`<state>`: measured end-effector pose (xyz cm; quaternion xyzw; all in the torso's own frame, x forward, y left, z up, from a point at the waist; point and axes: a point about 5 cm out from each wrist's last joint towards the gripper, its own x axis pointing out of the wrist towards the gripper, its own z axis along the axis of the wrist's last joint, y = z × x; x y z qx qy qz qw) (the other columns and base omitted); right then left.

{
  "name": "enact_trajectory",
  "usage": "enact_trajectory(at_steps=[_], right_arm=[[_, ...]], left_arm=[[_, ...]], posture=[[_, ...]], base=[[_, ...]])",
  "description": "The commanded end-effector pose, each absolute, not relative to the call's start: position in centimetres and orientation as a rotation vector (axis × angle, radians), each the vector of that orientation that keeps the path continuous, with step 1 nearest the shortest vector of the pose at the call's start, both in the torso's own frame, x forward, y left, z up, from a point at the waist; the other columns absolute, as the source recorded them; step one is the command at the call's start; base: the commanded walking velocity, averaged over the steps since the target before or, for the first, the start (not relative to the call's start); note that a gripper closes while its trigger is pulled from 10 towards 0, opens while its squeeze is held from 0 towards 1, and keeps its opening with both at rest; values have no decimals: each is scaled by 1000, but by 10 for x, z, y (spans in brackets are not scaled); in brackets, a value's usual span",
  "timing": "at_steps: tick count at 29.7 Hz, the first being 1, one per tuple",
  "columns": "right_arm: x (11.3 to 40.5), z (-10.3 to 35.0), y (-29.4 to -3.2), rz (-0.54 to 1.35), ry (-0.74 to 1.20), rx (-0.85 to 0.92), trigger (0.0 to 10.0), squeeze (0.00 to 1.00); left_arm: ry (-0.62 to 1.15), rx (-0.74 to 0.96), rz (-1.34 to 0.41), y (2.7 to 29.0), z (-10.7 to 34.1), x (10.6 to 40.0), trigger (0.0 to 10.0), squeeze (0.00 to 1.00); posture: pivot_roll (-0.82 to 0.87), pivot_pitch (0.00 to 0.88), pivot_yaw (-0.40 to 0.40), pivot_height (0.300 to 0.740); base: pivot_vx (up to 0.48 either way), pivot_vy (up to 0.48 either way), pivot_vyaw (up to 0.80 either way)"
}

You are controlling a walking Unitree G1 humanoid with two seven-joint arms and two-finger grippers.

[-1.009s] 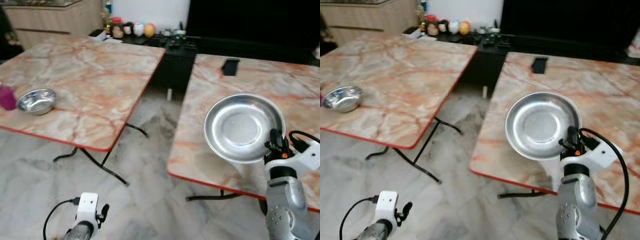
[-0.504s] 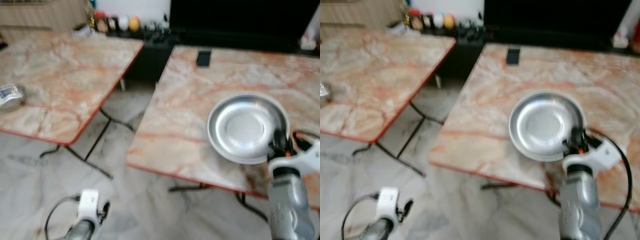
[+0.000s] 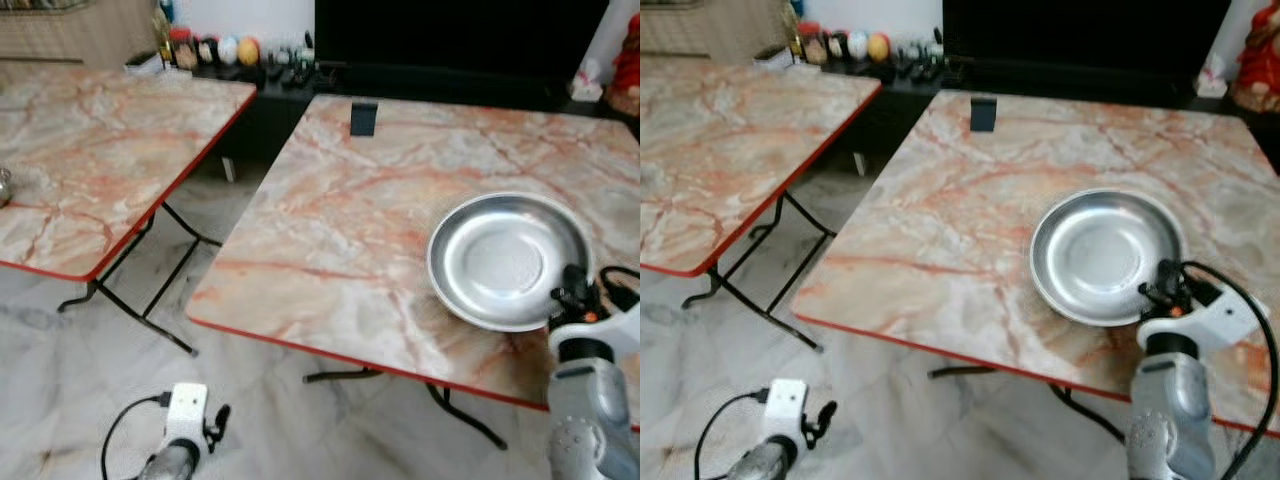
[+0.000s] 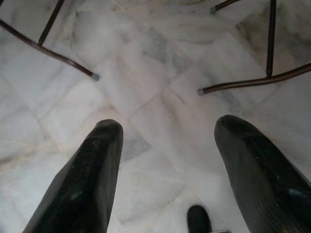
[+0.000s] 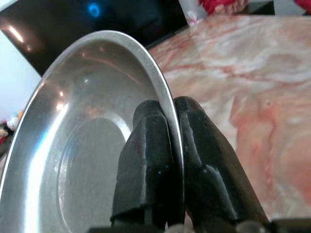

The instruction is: Setting the table

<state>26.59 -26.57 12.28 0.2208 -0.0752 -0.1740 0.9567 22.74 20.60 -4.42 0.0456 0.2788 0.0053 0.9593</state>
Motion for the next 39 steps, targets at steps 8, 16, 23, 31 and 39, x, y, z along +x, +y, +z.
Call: enact_trajectory(at_steps=[8,16,23,31,39], right_arm=[[270,131,-260,-326,-182,450,10000,0],[270,129,-260,-328,-173,449,10000,0],[272,127,-258,-319,-153,450,10000,0],[272,127,-258,-318,-156,454,10000,0],[272,128,-260,-323,-167,451,10000,0]], left_arm=[[579,96,19,210,-46,223,10000,0],[583,99,21,212,-47,222,10000,0],[583,99,21,212,-47,222,10000,0],[585,99,20,211,-47,223,10000,0],[586,98,20,211,-47,223,10000,0]], posture=[[-18,52,-10,740],[-15,53,-8,740],[-15,53,-8,740],[-15,52,-8,740],[-15,51,-10,740]], base=[[0,0,-356],[0,0,0],[0,0,-329],[0,0,-745],[0,0,-155]])
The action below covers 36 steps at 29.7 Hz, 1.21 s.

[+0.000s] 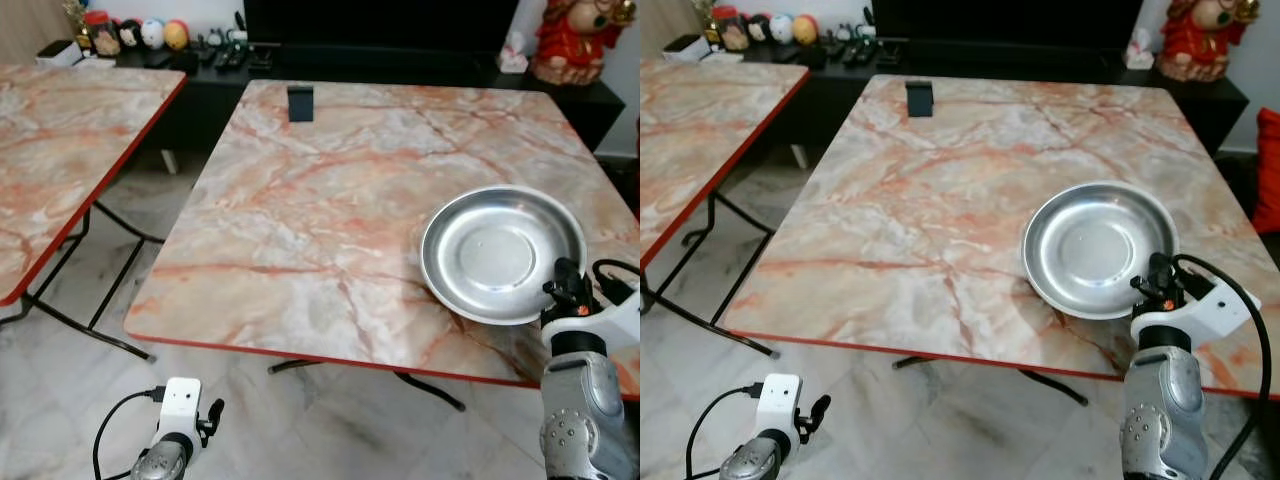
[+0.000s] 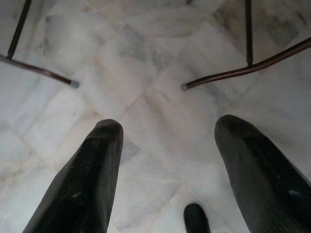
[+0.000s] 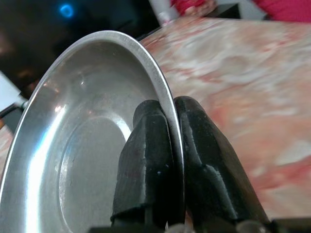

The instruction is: Setting the table

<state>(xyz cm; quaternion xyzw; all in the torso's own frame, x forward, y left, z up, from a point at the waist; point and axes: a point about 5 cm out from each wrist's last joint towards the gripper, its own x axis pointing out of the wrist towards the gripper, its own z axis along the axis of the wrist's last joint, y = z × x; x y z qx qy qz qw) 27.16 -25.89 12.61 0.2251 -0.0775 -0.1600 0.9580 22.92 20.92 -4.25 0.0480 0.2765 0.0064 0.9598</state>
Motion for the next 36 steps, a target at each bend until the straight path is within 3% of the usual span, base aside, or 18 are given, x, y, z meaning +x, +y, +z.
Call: enact_trajectory(at_steps=[1,12,16,24,36], right_arm=[[272,127,-259,-323,-157,443,10000,0],[282,123,-263,-334,8,328,10000,0],[285,121,-261,-313,64,364,10000,0],[291,116,-258,-310,128,613,10000,0],[282,87,-256,-334,307,662,10000,0]], left_arm=[[586,98,19,211,-47,223,10000,0],[591,97,17,210,-47,223,10000,0],[594,97,17,210,-48,222,10000,0],[595,97,22,212,-48,221,10000,0],[599,95,19,210,-48,223,10000,0]], posture=[[-15,51,-10,740],[-19,53,-10,740],[-19,53,-10,740],[-20,55,-11,740],[-21,56,-11,740]], base=[[0,0,0],[0,0,0],[0,0,0],[0,0,0],[0,0,0]])
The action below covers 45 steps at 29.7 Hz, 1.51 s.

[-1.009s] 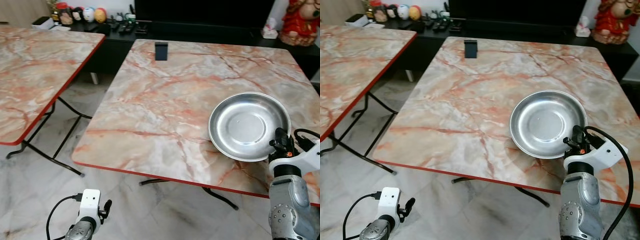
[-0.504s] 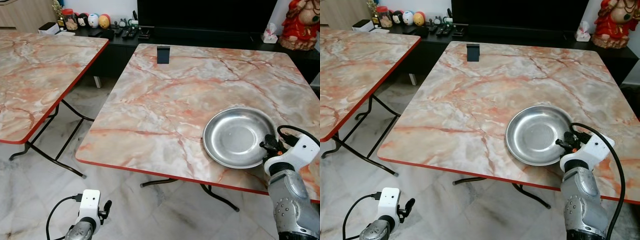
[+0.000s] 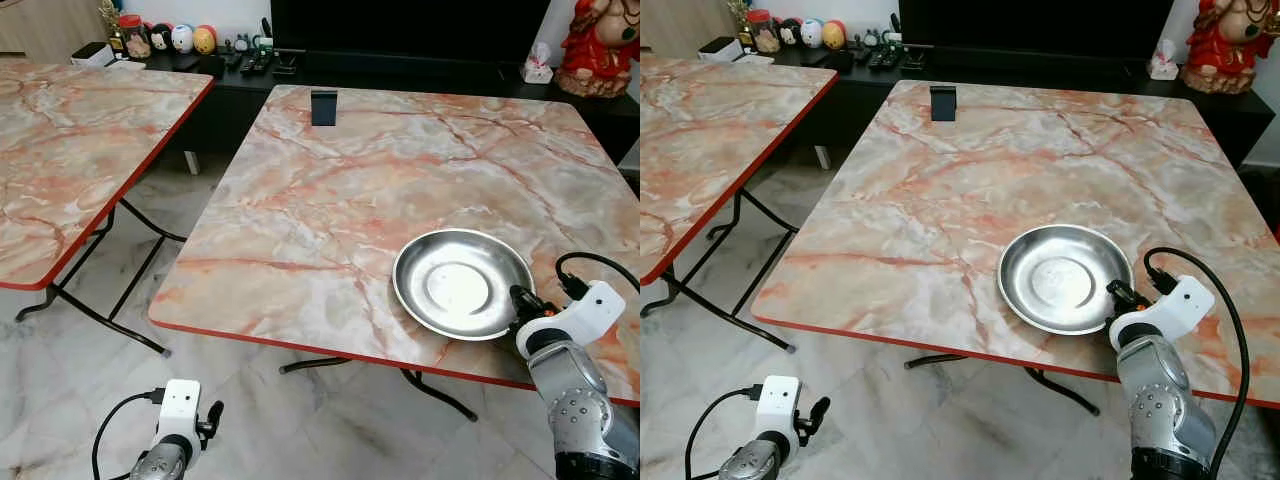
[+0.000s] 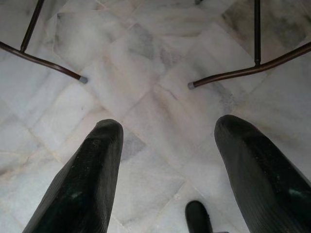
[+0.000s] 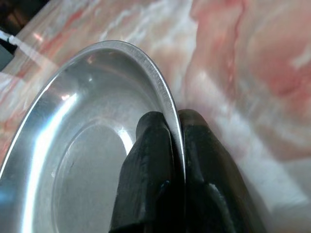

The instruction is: Setting the table

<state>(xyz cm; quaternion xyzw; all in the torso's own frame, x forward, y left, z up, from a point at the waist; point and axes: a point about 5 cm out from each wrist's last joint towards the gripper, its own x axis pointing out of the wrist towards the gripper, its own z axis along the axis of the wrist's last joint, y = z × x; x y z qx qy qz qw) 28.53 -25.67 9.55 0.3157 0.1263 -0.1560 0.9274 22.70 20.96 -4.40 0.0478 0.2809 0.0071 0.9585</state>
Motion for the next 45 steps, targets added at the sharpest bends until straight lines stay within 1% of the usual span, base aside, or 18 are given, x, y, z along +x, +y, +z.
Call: enact_trajectory(at_steps=[1,12,39,40,41,42,43,44,45], right_arm=[[281,84,-254,-326,330,657,10000,0],[280,80,-247,-271,385,641,10000,0],[276,76,-250,-287,422,603,10000,0],[276,76,-250,-285,421,603,10000,122],[276,76,-250,-285,421,603,10000,122],[276,76,-249,-284,420,603,10000,388],[277,76,-249,-279,421,602,10000,549],[277,76,-248,-275,421,603,10000,561],[277,76,-248,-274,420,603,10000,839]], left_arm=[[598,96,19,210,-48,223,10000,0],[601,97,21,210,-48,223,10000,0],[615,98,21,211,-50,219,10000,0],[616,99,21,212,-50,219,10000,0],[616,99,21,212,-50,219,10000,0],[616,99,22,212,-50,219,10000,0],[615,98,23,212,-50,219,10000,0],[614,98,23,212,-50,219,10000,0],[614,98,22,212,-50,219,10000,0]], posture=[[-21,56,-10,740],[-20,55,-10,740],[-23,56,-11,740],[-23,56,-11,740],[-23,56,-11,740],[-23,56,-11,740],[-21,55,-10,740],[-21,55,-10,740],[-21,55,-9,740]], base=[[0,0,0],[0,0,0],[0,0,0],[0,0,0],[0,0,0],[0,0,0],[0,0,0],[0,0,0],[0,0,0]])
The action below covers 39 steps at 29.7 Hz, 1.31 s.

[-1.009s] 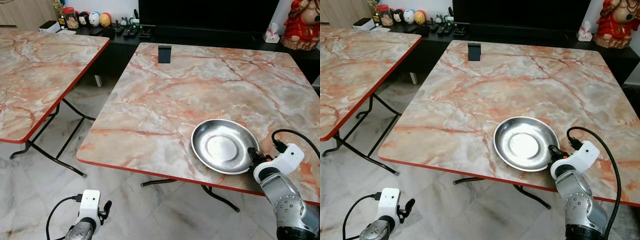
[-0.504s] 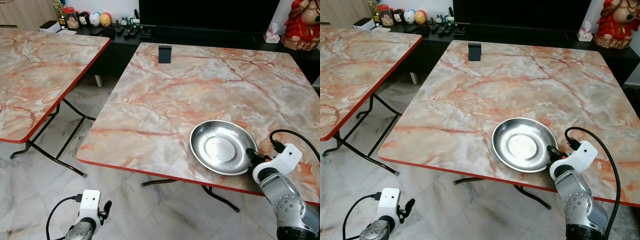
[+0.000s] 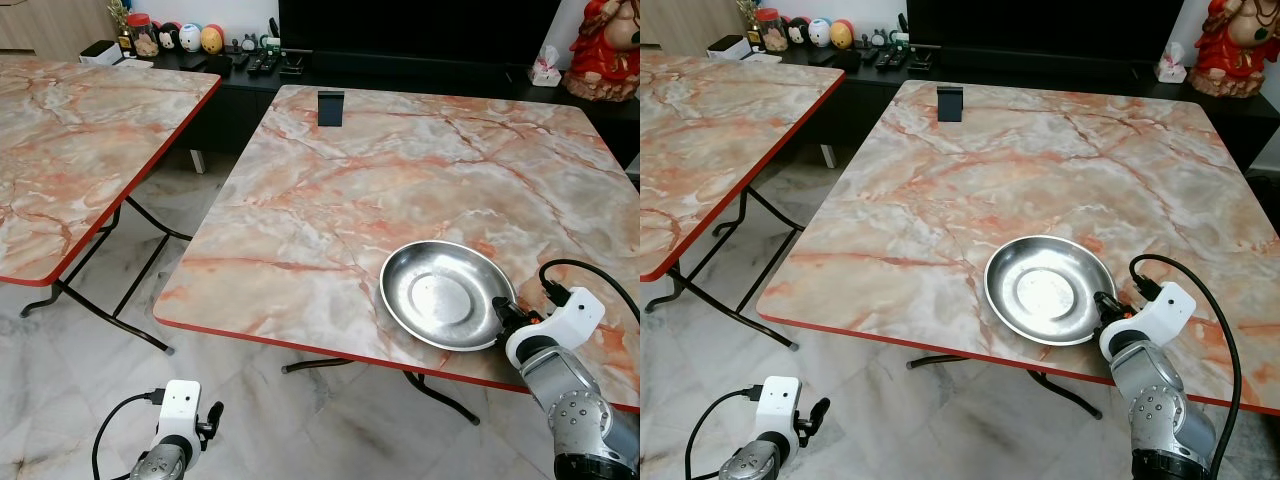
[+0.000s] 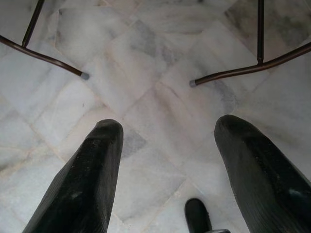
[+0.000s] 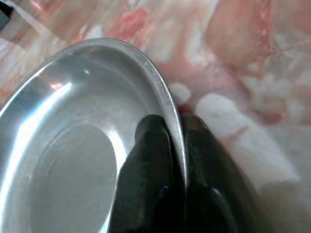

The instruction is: Setting the table

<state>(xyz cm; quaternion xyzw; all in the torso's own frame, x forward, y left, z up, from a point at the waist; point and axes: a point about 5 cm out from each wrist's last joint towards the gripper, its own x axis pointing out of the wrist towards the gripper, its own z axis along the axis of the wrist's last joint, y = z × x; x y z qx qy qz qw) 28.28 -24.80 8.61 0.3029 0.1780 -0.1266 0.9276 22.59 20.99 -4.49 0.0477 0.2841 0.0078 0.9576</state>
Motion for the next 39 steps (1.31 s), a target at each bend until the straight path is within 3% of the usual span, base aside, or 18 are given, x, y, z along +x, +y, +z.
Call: enact_trajectory(at_steps=[1,9,10,11,12,19,20,33,34,35,39], right_arm=[[277,76,-248,-273,420,603,10000,886],[276,76,-250,-283,420,595,10000,855],[276,77,-250,-281,416,593,10000,678],[276,77,-250,-280,414,592,10000,678],[277,78,-250,-279,407,585,10000,0],[277,79,-249,-268,410,577,10000,0],[277,79,-249,-265,405,587,10000,1000],[279,85,-248,-247,364,623,10000,996],[279,86,-248,-247,356,626,10000,847],[279,87,-249,-248,349,627,10000,0],[279,87,-250,-255,340,641,10000,0]], left_arm=[[614,97,21,212,-50,219,10000,0],[614,97,19,211,-50,220,10000,0],[613,97,20,211,-50,220,10000,0],[613,97,21,211,-50,220,10000,0],[613,97,20,211,-50,220,10000,0],[614,97,19,211,-50,220,10000,0],[614,96,19,211,-50,220,10000,0],[614,98,15,211,-50,220,10000,0],[614,99,14,211,-50,220,10000,0],[613,100,12,210,-50,220,10000,0],[613,101,9,210,-50,220,10000,0]], posture=[[-22,55,-9,740],[-22,55,-9,740],[-21,57,-10,740],[-21,57,-10,740],[-21,57,-10,740],[-22,56,-10,740],[-21,56,-10,740],[-21,55,-10,740],[-21,55,-10,740],[-21,55,-10,740],[-22,54,-9,740]], base=[[0,0,0],[0,0,0],[0,0,0],[0,0,0],[0,0,0],[0,0,0],[0,0,0],[0,0,0],[0,0,0],[0,0,0],[0,0,0]])
